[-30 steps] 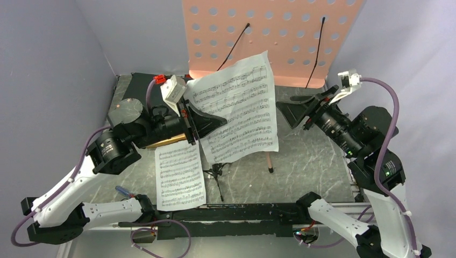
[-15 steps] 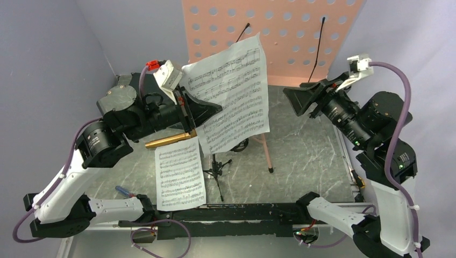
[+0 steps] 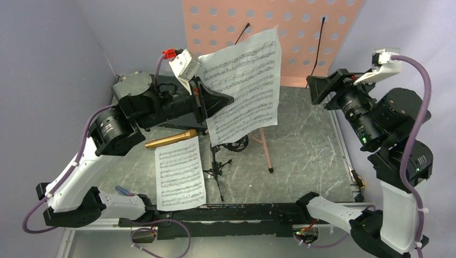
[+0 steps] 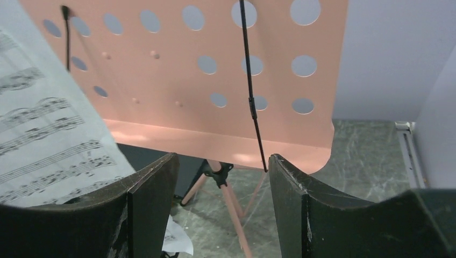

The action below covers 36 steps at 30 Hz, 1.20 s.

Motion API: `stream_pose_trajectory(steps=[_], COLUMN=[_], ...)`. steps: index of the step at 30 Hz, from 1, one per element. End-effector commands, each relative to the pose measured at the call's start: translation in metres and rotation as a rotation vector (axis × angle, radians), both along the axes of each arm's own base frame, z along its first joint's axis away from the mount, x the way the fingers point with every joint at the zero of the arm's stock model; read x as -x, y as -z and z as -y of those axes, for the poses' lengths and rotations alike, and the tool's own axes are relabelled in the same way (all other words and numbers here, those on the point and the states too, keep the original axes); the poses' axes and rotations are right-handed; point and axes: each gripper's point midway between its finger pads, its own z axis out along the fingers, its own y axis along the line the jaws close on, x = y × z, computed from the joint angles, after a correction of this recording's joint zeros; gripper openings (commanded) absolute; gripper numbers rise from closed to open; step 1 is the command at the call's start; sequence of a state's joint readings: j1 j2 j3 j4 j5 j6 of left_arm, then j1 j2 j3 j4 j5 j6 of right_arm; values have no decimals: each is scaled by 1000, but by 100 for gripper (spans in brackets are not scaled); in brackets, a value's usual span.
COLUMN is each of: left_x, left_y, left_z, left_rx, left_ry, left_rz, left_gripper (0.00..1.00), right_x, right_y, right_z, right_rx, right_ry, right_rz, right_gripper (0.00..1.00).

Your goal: Set up the instrument practice props

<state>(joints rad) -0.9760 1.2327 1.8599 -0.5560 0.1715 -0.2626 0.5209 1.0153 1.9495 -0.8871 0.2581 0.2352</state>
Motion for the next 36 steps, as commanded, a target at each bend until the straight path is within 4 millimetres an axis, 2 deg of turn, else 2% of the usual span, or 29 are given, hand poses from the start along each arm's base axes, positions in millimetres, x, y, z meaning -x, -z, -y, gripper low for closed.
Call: stream_pose_trajectory(steps=[1, 6, 12, 16, 26, 36], left_x=[9, 9, 0, -3, -4, -2], left_y=[-28, -36, -46, -51, -55, -50], left_z=[2, 11, 17, 16, 11, 8], left_rx=[41, 44, 47, 47, 50, 51], left_ry=[54, 84, 63, 48, 29, 25], left_rz=[86, 114, 165, 188, 207, 200], left_gripper=[3, 3, 3, 3, 3, 3], right_x=[-13, -17, -23, -27, -35, -54], right_y=[11, 9, 3, 2, 1, 8], right_z=[8, 5, -4, 1, 2, 8], right_rx=[60, 56, 60, 63, 86, 85], right_ry=[71, 70, 45, 79, 103, 71], right_rz=[-50, -47, -57, -72, -93, -132], right_gripper=[66, 61, 61, 60, 59, 60])
